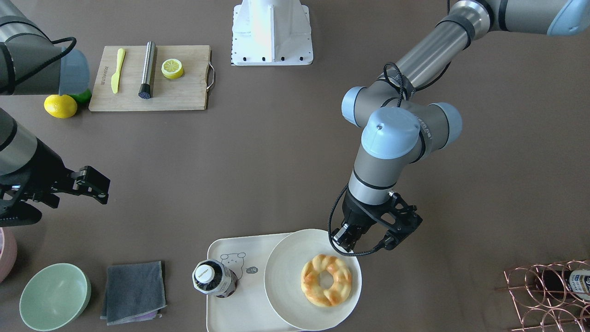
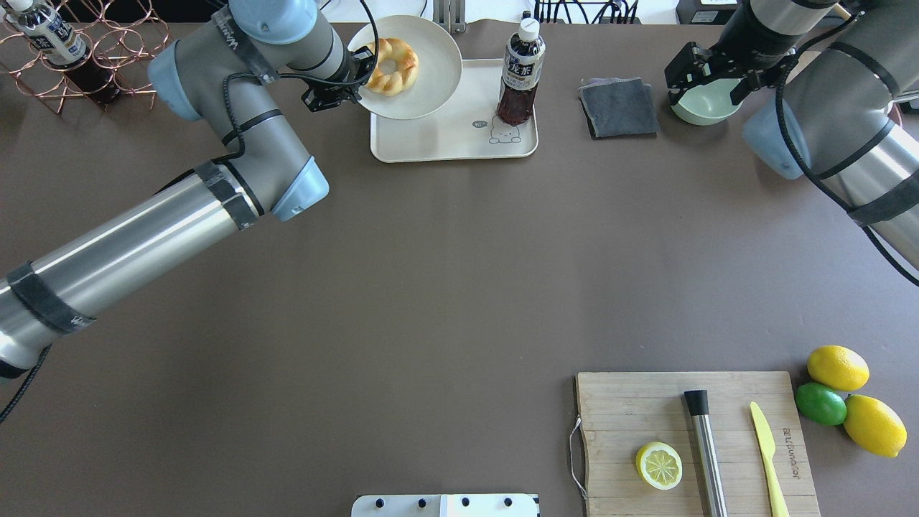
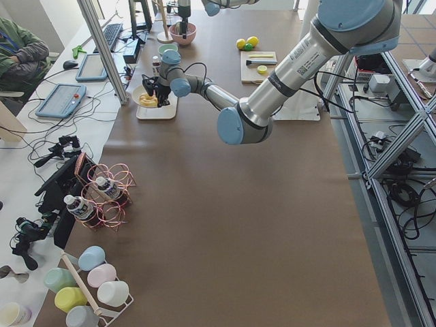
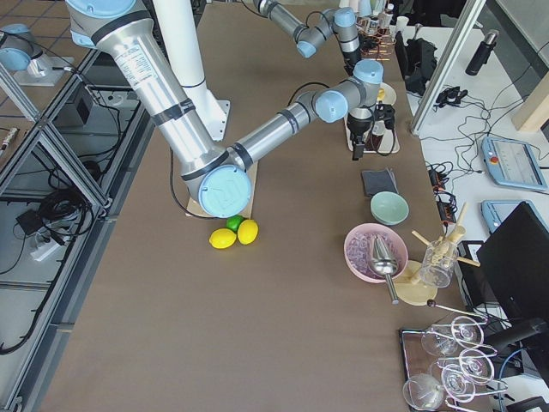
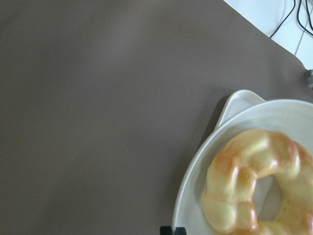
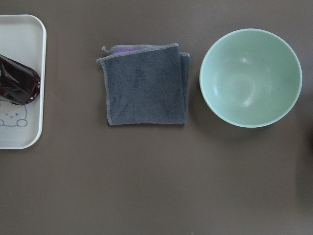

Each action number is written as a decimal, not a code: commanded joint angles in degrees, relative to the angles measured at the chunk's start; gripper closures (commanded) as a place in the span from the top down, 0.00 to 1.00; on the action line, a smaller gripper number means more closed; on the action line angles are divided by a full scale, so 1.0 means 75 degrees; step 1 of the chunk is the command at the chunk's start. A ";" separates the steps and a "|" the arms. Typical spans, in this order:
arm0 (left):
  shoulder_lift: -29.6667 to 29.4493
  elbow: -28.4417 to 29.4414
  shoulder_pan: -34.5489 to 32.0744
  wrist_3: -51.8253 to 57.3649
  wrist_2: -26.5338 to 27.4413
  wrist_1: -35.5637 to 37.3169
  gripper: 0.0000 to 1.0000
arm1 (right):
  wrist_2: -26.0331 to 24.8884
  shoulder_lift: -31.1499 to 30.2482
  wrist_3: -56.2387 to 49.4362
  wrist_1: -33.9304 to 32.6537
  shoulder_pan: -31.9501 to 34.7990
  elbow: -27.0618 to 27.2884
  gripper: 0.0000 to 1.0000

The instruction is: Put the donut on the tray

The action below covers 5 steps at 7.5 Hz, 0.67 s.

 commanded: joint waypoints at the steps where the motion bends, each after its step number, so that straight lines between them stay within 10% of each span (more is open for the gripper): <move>1: -0.1115 0.2272 0.0107 0.0113 0.0238 -0.0967 0.00 | 0.0360 -0.0794 -0.1696 -0.0007 0.0778 0.0051 1.00; 4: -0.1257 0.2808 0.0506 0.0536 0.0555 -0.1452 0.00 | 0.0478 -0.1568 -0.3209 -0.0007 0.1411 0.0016 1.00; 5: -0.1234 0.2795 0.0507 0.0559 0.0532 -0.1755 0.17 | 0.0559 -0.1860 -0.3690 -0.0019 0.1716 -0.0019 1.00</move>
